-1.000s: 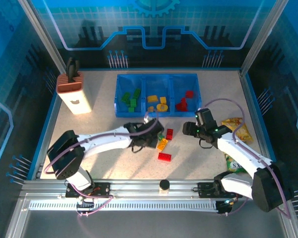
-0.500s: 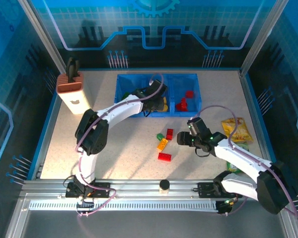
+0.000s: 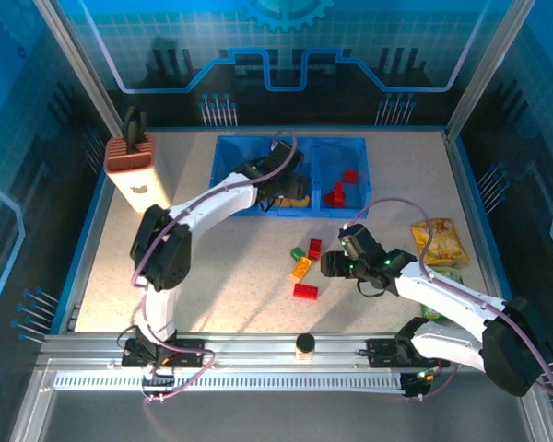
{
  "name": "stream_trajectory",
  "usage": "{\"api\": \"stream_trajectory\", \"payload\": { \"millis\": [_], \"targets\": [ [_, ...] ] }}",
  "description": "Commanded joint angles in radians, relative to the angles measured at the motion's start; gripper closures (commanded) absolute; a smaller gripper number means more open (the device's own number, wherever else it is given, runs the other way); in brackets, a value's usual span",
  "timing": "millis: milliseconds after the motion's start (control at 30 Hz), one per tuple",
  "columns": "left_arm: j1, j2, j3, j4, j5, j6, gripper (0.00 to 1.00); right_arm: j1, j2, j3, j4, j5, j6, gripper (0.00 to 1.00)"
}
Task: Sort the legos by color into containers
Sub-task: Place the lego in the container, then pick up the lego from the bottom-center of the table.
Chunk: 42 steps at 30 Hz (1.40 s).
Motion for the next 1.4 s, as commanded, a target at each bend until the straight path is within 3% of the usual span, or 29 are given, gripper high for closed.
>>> {"api": "stream_trajectory", "payload": {
  "millis": [0, 167, 500, 867, 1000, 1267, 1367],
  "targets": [
    [-0.006, -0.156, -0.073, 0.056, 0.027, 0.0, 0.2, 0.024, 0.017, 0.036, -0.011, 0.019, 0.016, 0.26],
    [-0.017, -0.342, -0.247, 0.116, 0.043, -0.029, 0.22, 0.07, 0.067, 0.089, -0.024, 0.009, 0.011, 0.26],
    [-0.018, -0.649, -0.642, 0.144, -0.01, -0.12, 0.23, 0.151, 0.308, 0.211, -0.013, 0.001, 0.179, 0.27],
    [-0.013, -0.822, -0.834, 0.107, -0.049, -0.161, 0.23, 0.22, 0.521, 0.35, -0.058, 0.052, 0.263, 0.31],
    [-0.013, -0.837, -0.858, 0.095, -0.052, -0.171, 0.24, 0.219, 0.577, 0.385, -0.087, 0.062, 0.268, 0.36],
    [-0.009, -0.867, -0.883, 0.09, -0.07, -0.163, 0.24, 0.24, 0.617, 0.441, -0.147, 0.08, 0.25, 0.65],
    [-0.008, -0.871, -0.885, 0.09, -0.071, -0.161, 0.24, 0.253, 0.586, 0.461, -0.182, 0.102, 0.241, 0.71]
  ]
}}
